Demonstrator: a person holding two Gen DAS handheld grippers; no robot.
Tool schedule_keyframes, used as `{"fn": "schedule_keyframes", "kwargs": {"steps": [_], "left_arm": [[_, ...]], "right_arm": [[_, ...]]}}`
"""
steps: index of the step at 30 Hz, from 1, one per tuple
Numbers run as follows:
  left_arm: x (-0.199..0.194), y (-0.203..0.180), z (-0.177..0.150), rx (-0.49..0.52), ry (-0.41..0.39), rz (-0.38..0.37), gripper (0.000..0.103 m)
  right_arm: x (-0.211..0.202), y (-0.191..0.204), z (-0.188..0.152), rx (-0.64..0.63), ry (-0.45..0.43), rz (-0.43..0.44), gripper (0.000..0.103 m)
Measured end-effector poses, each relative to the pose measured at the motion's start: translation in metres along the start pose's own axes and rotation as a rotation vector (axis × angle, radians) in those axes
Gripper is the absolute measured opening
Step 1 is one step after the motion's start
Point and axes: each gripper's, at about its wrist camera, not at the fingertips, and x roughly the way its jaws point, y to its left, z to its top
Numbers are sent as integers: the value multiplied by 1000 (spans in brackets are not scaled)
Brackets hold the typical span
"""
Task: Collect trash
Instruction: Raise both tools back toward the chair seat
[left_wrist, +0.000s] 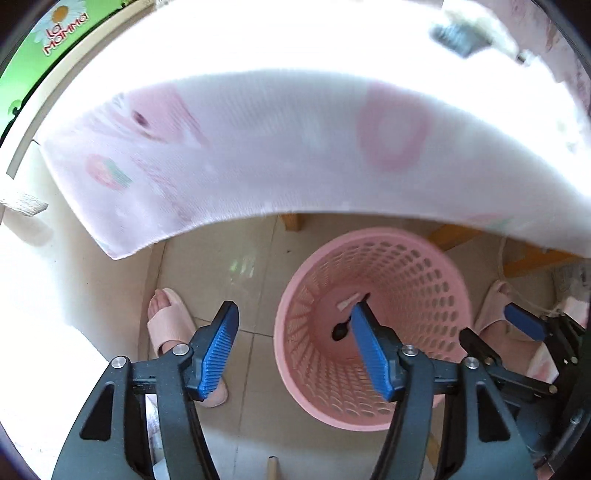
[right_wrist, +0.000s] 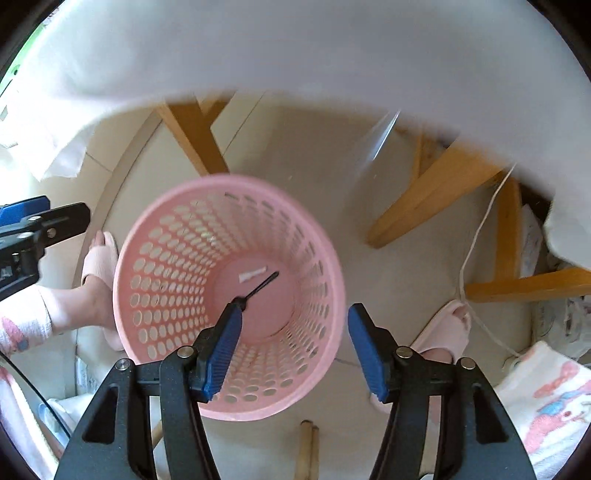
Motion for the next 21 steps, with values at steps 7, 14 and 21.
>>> {"fn": "schedule_keyframes", "kwargs": {"steps": [7, 14, 21], "left_arm": [[-38, 5, 5, 13, -128, 45, 78], [-82, 11, 2, 20, -280, 50, 91], [-92, 17, 6, -5, -311, 54, 96]], "right_arm": [[-50, -3, 2, 0, -131, 27, 66], [-94, -10, 4, 2, -277, 18, 75], [-122, -12, 2, 32, -358, 2, 78]]}}
